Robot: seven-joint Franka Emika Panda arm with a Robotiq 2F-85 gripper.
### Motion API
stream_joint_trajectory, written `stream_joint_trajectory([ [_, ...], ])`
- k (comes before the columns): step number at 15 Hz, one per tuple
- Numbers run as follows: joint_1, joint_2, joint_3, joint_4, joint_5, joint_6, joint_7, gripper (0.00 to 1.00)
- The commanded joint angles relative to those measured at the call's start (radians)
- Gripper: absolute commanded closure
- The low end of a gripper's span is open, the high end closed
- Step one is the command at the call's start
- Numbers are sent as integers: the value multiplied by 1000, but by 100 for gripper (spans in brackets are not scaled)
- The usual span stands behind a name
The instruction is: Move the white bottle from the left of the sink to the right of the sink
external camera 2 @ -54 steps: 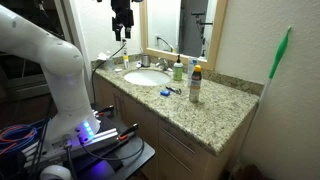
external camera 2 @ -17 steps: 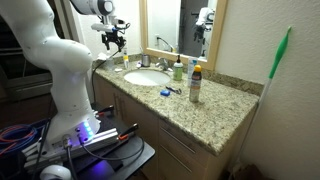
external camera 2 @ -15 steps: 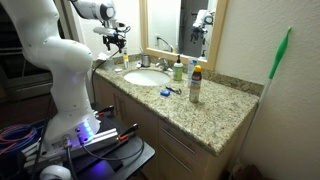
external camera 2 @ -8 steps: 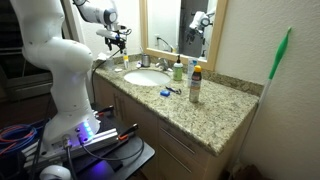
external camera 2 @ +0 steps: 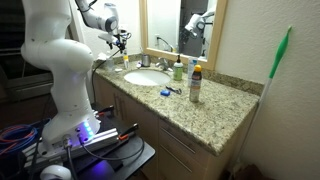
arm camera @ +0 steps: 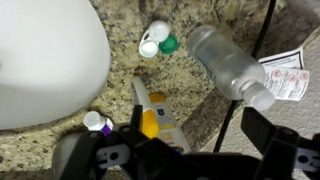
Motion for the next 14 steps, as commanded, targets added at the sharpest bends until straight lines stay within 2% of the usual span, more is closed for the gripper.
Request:
stream_joint_trajectory([
  [1, 0, 38, 2, 32, -32, 16, 33, 0],
  [5, 5, 112, -13, 94, -77, 30, 80, 0],
  [6, 29, 128, -65, 102, -144, 10, 148, 0],
  [10, 79, 225, -150, 206, -267, -20, 297, 0],
  [13, 49, 304, -88, 298, -176, -30, 237, 0],
  [14, 59, 246, -118, 217, -204, -2, 256, 0],
])
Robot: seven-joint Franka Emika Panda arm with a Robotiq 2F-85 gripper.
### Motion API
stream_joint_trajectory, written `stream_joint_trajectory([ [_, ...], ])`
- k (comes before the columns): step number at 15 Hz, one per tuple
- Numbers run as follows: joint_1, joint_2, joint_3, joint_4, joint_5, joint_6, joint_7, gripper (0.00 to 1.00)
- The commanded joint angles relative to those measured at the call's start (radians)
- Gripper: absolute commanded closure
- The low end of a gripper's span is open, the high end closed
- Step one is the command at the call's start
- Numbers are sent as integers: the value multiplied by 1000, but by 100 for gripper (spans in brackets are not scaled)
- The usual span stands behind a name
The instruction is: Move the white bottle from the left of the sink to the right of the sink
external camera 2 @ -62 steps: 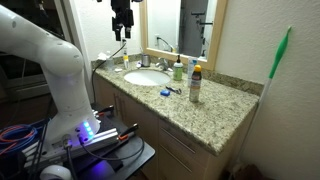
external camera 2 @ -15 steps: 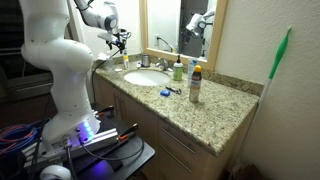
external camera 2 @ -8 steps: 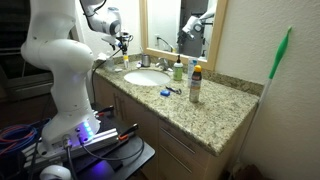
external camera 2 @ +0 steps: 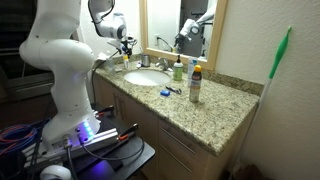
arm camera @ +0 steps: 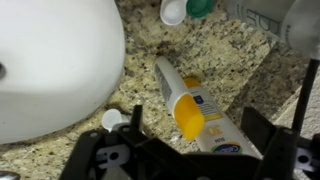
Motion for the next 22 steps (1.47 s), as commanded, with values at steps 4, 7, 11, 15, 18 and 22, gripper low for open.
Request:
stream_joint_trajectory([
  [4, 11, 46, 6, 59, 30, -5, -12, 0],
  [7, 39, 93, -33, 92, -4, -2, 12, 0],
  [11, 41, 90, -33, 83, 11, -4, -2, 0],
  [15, 48, 97, -47, 86, 2, 2, 0, 32],
  [18, 49, 96, -56, 82, -3, 6, 1, 54],
  [22, 49, 96, -68, 72, -7, 6, 3, 81],
])
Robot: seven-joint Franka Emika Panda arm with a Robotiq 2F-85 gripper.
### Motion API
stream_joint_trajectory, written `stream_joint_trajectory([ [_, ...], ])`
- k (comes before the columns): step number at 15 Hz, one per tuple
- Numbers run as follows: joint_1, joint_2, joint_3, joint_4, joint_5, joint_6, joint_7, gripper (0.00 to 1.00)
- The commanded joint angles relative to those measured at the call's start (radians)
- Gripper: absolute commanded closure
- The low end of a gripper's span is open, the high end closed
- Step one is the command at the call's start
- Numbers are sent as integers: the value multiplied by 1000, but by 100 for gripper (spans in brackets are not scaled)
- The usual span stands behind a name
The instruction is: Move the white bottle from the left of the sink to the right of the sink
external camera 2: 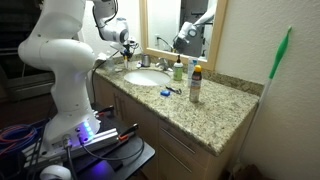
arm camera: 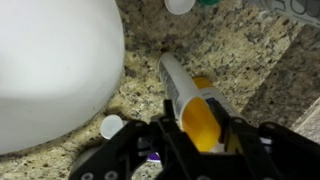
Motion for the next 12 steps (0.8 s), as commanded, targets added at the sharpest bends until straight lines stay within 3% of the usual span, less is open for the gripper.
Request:
stream_joint_trajectory([
  [1, 7, -7, -18, -21, -10, 9, -3, 88],
  [3, 8, -9, -22, -26, -14, 4, -1, 97],
  [6, 0, -33, -18, -35, -9, -21, -6, 94],
  [10, -44, -221, 8, -117, 18, -148, -25, 94],
  [12, -35, -317, -26, -147, -28, -220, 37, 94],
])
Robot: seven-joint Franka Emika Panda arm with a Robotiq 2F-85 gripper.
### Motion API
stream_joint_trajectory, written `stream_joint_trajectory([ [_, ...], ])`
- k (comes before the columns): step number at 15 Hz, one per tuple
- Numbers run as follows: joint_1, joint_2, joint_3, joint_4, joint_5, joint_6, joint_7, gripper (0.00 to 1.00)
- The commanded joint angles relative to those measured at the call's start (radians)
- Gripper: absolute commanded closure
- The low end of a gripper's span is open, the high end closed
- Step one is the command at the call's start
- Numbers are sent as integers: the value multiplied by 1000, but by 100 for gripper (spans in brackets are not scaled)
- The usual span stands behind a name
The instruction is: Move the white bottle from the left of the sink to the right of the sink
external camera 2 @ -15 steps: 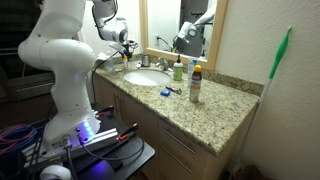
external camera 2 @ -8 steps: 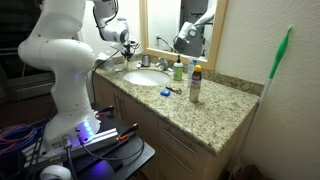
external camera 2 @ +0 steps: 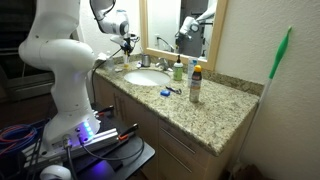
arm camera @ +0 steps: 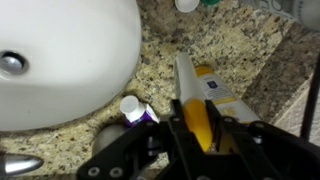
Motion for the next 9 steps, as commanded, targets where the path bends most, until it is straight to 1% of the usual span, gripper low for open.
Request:
stream_joint_trajectory([
  [1, -14, -238, -35, -127, -74, -141, 92, 94],
  [2, -12, -299, -64, -160, -157, -163, 182, 94],
  [4, -61, -410, -62, -219, -250, -165, 281, 94],
  [5, -96, -469, -43, -253, -197, -166, 247, 94],
  [6, -97, -347, -13, -148, -202, -161, 235, 94],
  [7, -118, -385, -6, -168, -198, -164, 232, 74],
  [9, -126, -392, 6, -170, -198, -165, 231, 74],
])
